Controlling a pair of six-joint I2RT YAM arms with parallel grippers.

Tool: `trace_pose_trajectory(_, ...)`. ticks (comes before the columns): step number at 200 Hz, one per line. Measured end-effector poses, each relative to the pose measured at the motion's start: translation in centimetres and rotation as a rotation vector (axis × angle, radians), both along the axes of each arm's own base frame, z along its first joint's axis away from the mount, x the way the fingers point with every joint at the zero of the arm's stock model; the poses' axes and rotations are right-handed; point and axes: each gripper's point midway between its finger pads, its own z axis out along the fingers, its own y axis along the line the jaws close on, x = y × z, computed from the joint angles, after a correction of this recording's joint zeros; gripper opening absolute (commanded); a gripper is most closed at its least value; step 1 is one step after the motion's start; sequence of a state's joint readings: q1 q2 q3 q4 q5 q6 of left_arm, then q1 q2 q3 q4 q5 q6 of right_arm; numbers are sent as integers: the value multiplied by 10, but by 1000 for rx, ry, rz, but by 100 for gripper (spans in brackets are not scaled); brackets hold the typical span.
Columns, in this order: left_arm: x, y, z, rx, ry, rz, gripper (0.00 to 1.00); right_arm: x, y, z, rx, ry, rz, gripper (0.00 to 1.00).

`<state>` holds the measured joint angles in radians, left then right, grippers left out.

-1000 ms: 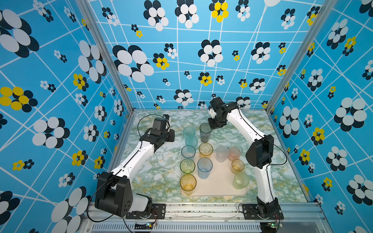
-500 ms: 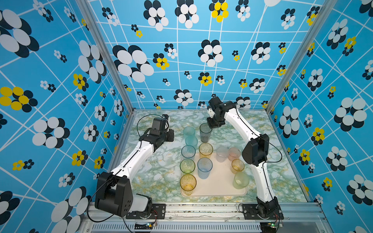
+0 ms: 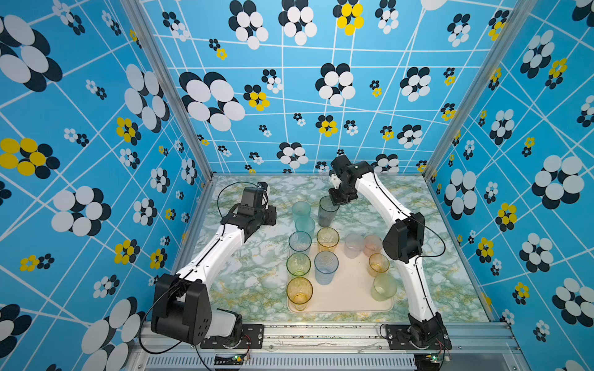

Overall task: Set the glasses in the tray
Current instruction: 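Lower and close the right gripper on the grey cup rim, then lift the grey cup and carry it over the tray's near end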

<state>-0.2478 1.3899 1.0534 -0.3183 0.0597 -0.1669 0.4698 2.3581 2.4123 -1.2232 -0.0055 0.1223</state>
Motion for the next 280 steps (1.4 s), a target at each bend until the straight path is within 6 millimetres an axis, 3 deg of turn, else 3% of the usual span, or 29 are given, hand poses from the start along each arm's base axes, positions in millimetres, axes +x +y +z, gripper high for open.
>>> trace_pose_trajectory(56,-1,0,-1,0,3,-4,27,-10,-10,2,-15,-19,-8,0)
trace_pose_trajectory(81,-1,0,-2,1,7,-2,27,-22,-21,17,-21,-59,-17,0)
trace_pose_trajectory(103,-2,2,-4,3,14,2,27,-33,-30,49,2,-143,-25,0)
trace_pose_trajectory(142,-3,2,-4,3,17,2,27,-62,-55,128,60,-353,-57,0)
trace_pose_trajectory(174,-7,3,-6,8,31,0,27,-104,-80,180,107,-475,-62,0)
trace_pose_trajectory(201,-11,4,-8,16,54,-7,28,-144,-97,206,122,-505,-46,0)
trace_pose_trajectory(227,-9,2,0,8,44,-12,28,-183,-107,204,106,-466,-12,0)
trace_pose_trajectory(280,-4,-1,17,-8,14,-21,28,-250,-101,167,7,-282,116,0)
